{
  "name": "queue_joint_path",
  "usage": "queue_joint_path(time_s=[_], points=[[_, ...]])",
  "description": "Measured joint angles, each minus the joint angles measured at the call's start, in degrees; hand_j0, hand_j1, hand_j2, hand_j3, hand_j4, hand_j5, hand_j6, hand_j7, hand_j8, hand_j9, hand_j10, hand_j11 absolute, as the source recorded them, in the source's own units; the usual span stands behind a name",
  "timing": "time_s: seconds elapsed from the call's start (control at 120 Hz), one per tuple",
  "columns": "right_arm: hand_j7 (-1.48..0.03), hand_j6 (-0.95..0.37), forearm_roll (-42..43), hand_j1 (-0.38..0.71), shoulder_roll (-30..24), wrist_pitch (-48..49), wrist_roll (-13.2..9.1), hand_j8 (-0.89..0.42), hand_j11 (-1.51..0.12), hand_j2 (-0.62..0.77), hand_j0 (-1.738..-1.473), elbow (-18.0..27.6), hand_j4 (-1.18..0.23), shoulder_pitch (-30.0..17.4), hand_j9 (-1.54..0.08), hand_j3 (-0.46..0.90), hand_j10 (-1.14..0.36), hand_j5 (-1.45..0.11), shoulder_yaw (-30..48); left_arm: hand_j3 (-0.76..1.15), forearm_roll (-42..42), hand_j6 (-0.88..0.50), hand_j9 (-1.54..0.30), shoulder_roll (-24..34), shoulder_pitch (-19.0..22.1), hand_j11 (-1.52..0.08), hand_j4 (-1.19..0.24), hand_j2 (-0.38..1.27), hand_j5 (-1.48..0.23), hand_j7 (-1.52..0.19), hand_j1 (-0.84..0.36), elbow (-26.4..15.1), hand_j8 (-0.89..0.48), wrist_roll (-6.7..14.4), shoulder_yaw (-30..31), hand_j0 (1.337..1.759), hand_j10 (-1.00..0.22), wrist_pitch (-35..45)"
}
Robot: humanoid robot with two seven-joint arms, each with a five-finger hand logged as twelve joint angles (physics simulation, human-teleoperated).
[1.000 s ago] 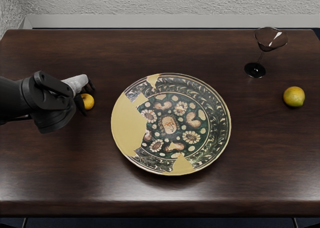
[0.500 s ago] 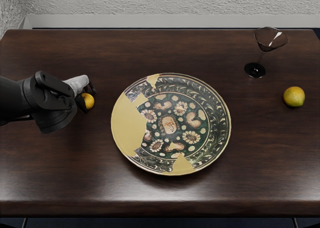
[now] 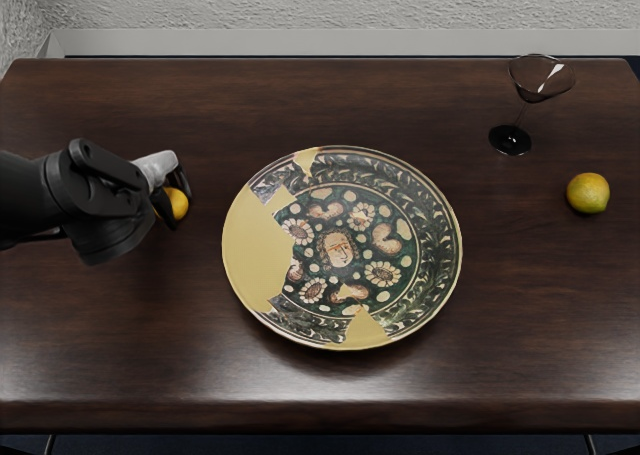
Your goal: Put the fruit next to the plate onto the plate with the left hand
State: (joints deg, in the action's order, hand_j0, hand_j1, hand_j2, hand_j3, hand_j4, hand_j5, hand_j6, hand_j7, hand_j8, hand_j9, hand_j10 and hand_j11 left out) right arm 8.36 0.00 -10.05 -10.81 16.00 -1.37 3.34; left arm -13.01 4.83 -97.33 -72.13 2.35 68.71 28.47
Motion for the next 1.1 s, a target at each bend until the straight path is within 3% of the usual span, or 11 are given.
queue_joint_path(time_s=[0.175,0.317,0.383,0.667,0.7,0.808,0.875,0.917,1.017,1.1], points=[[0.0,0.0,0.0,-0.35,0.0,0.0,0.0,0.0,0.0,0.0,-1.658,0.0,0.0,0.0,0.0,0.0,0.0,0.0,0.0,-0.02,-4.5,-0.39,-1.09,1.5,-6.2,-1.09,-0.8,0.42,-1.09,-1.1,-0.28,-1.8,-0.4,0.2,-2.2,1.654,-0.76,-1.6],[0.0,0.0,0.0,-0.35,0.0,0.0,0.0,0.0,0.0,0.0,-1.658,0.0,0.0,0.0,0.0,0.0,0.0,0.0,0.0,-0.01,-6.0,-0.32,-1.11,2.4,-11.5,-1.12,-0.82,0.59,-1.14,-1.14,-0.38,-3.3,-0.35,1.2,-8.0,1.654,-0.72,-5.7],[0.0,0.0,0.0,-0.35,0.0,0.0,0.0,0.0,0.0,0.0,-1.658,0.0,0.0,0.0,0.0,0.0,0.0,0.0,0.0,-0.01,-6.1,-0.3,-1.12,1.9,-11.8,-1.13,-0.82,0.62,-1.16,-1.16,-0.41,-3.9,-0.32,2.4,-12.3,1.653,-0.68,-7.2],[0.0,0.0,0.0,-0.35,0.0,0.0,0.0,0.0,0.0,0.0,-1.658,0.0,0.0,0.0,0.0,0.0,0.0,0.0,0.0,0.0,-6.1,-0.31,-1.13,-1.9,-10.7,-1.14,-0.81,0.78,-1.2,-1.16,-0.46,-6.5,-0.34,3.5,-22.5,1.653,-0.8,-10.8],[0.0,0.0,0.0,-0.35,0.0,0.0,0.0,0.0,0.0,0.0,-1.658,0.0,0.0,0.0,0.0,0.0,0.0,0.0,0.0,0.0,-6.1,-0.31,-1.07,-2.1,-10.9,-1.08,-0.77,0.74,-1.14,-1.1,-0.42,-6.7,-0.34,3.5,-22.9,1.654,-0.77,-10.8],[0.0,0.0,0.0,-0.35,0.0,0.0,0.0,0.0,0.0,0.0,-1.658,0.0,0.0,0.0,0.0,0.0,0.0,0.0,0.0,0.0,-6.0,-0.21,-0.66,-1.6,-12.6,-0.67,-0.48,0.44,-0.7,-0.68,-0.14,-7.1,-0.23,3.5,-23.4,1.656,-0.48,-10.8],[0.0,0.0,0.0,-0.35,0.0,0.0,0.0,0.0,0.0,0.0,-1.658,0.0,0.0,0.0,0.0,0.0,0.0,0.0,0.0,0.0,-6.0,-0.16,-0.49,3.5,-16.8,-0.49,-0.35,0.32,-0.52,-0.5,-0.01,-9.1,-0.17,3.5,-23.4,1.656,-0.35,-10.8],[0.0,0.0,0.0,-0.35,0.0,0.0,0.0,0.0,0.0,0.0,-1.658,0.0,0.0,0.0,0.0,0.0,0.0,0.0,0.0,0.0,-6.1,-0.13,-0.41,10.2,-18.6,-0.41,-0.29,0.26,-0.43,-0.41,0.05,-10.6,-0.14,3.5,-22.6,1.657,-0.29,-12.5],[0.0,0.0,0.0,-0.35,0.0,0.0,0.0,0.0,0.0,0.0,-1.658,0.0,0.0,0.0,0.0,0.0,0.0,0.0,0.0,0.0,-6.0,-0.09,-0.26,27.8,-18.8,-0.26,-0.19,0.16,-0.28,-0.27,0.15,-12.0,-0.1,3.5,-18.9,1.657,-0.19,-29.9],[0.0,0.0,0.0,-0.35,0.0,0.0,0.0,0.0,0.0,0.0,-1.658,0.0,0.0,0.0,0.0,0.0,0.0,0.0,0.0,0.0,-5.7,-0.07,-0.19,42.6,-16.3,-0.19,-0.13,0.11,-0.19,-0.19,0.21,-12.2,-0.07,3.5,-17.2,1.658,-0.13,-44.8]])
